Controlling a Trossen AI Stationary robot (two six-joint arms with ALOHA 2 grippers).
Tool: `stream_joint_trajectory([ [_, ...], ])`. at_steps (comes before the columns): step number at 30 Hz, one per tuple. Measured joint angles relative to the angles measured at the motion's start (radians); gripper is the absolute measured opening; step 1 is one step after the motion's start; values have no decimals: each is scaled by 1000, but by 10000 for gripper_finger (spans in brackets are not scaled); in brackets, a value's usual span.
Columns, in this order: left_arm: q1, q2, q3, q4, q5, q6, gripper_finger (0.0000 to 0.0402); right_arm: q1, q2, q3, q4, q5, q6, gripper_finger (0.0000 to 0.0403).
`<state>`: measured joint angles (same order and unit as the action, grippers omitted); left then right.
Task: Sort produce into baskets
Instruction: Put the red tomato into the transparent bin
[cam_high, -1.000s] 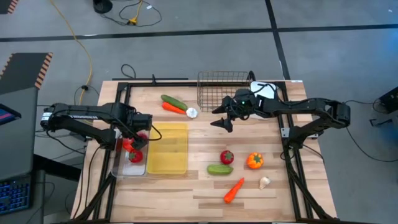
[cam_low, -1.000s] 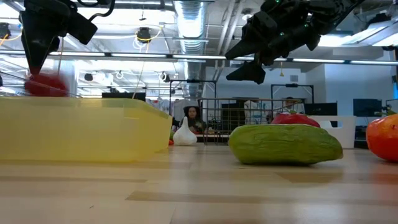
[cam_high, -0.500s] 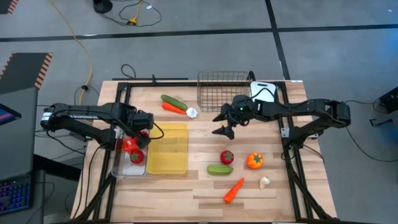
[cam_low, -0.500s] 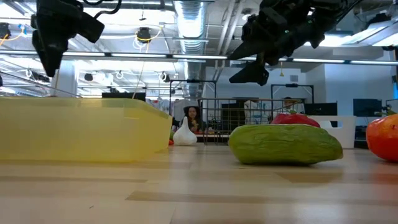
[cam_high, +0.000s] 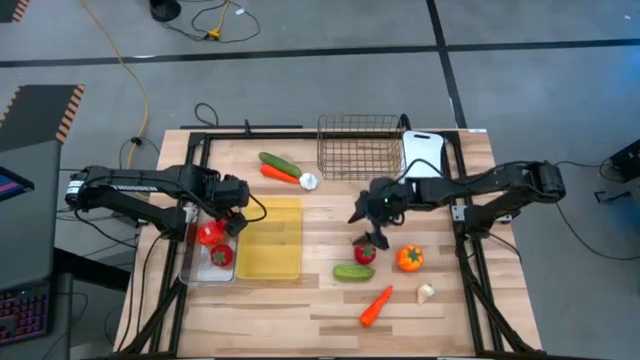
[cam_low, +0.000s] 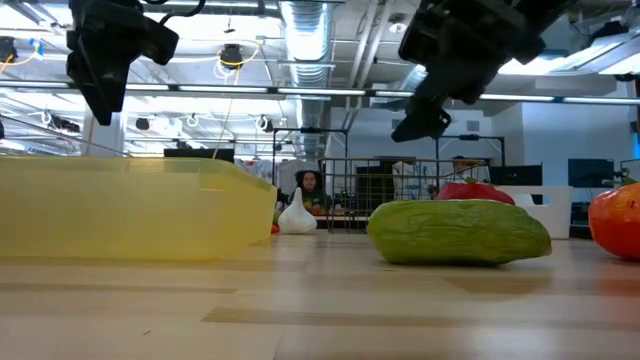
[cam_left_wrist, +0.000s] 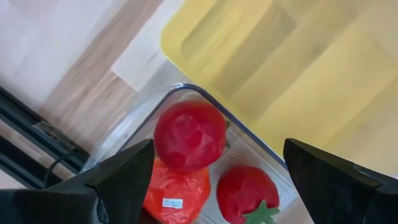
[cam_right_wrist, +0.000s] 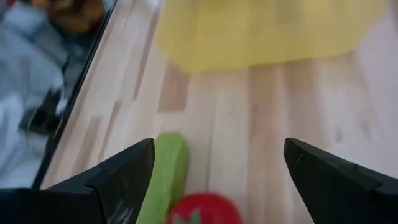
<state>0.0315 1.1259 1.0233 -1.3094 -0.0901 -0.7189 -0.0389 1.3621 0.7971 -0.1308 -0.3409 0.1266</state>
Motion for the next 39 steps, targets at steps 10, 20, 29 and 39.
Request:
stream_joint_trajectory([
  [10, 0, 0, 0, 0, -24, -1, 343, 153, 0, 0, -126, 282, -31, 384],
  [20, 0, 0, 0, 7, -28, -4, 343, 255, 0, 0, -207, 320, -30, 384],
  [29, 0, 0, 0, 55, -27, -4, 343, 295, 0, -2, -227, 401, -29, 384],
  [39, 0, 0, 0, 55, -28, -4, 343, 294, 1, -56, -141, 404, -3, 384],
])
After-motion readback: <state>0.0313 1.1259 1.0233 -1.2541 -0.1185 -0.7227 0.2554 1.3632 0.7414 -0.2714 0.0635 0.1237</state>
